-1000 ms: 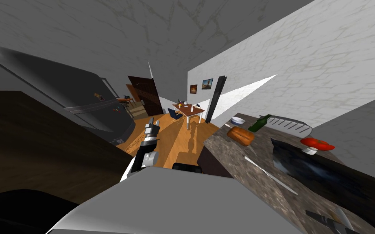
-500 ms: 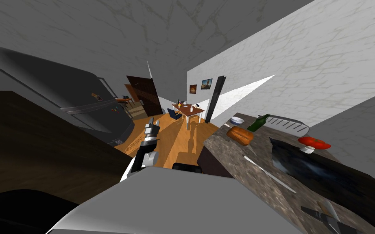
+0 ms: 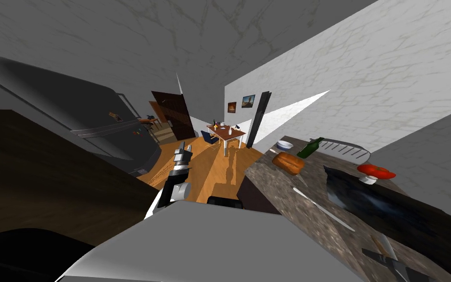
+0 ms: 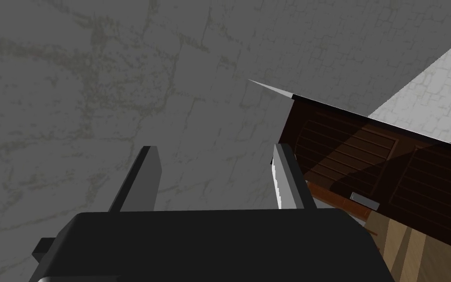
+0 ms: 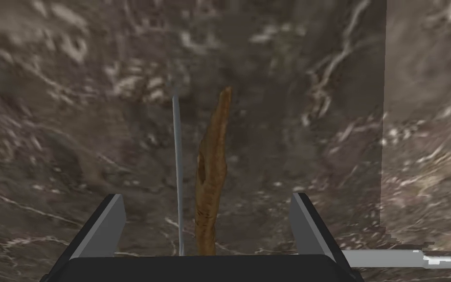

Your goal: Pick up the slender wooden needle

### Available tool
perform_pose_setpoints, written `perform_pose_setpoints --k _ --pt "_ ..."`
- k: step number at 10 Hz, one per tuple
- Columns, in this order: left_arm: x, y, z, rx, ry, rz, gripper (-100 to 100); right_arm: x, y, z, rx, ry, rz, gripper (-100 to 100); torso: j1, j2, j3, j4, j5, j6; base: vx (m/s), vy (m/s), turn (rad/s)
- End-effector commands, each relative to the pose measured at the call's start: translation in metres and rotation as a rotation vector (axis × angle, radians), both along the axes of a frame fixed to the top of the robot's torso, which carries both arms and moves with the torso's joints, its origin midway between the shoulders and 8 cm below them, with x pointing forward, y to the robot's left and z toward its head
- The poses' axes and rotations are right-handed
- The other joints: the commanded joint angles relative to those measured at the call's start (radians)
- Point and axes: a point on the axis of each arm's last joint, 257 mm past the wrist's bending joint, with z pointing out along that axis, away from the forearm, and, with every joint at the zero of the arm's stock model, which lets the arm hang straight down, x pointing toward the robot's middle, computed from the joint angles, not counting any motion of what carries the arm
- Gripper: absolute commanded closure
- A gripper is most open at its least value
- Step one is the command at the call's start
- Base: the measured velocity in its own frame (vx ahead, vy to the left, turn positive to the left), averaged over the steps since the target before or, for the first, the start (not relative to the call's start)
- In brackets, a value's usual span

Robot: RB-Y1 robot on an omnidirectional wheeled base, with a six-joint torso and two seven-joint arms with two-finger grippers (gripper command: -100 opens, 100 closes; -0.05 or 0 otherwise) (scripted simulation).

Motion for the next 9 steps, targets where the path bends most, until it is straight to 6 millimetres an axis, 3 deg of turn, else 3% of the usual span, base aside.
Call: perform_pose_setpoints --k 1,5,9 --pt "0.000 0.000 0.000 0.000 0.000 0.000 0 -0.006 -0.001 -0.003 0.002 0.001 -0.042 -100 0.000 0.000 0.000 0.000 0.000 0.000 -0.081 -0.009 0.243" --pt "0.000 0.000 0.000 0.000 0.000 0.000 0 -0.025 -0.005 -0.010 0.002 0.007 -0.152 -100 -0.007 0.008 0.005 0.002 -0.004 -0.004 -0.177 -0.019 0.324" --pt "0.000 0.000 0.000 0.000 0.000 0.000 0 -0.037 -0.007 -0.015 0.005 0.003 -0.251 -100 -0.012 0.003 0.002 0.002 -0.007 -0.005 -0.127 -0.018 0.199"
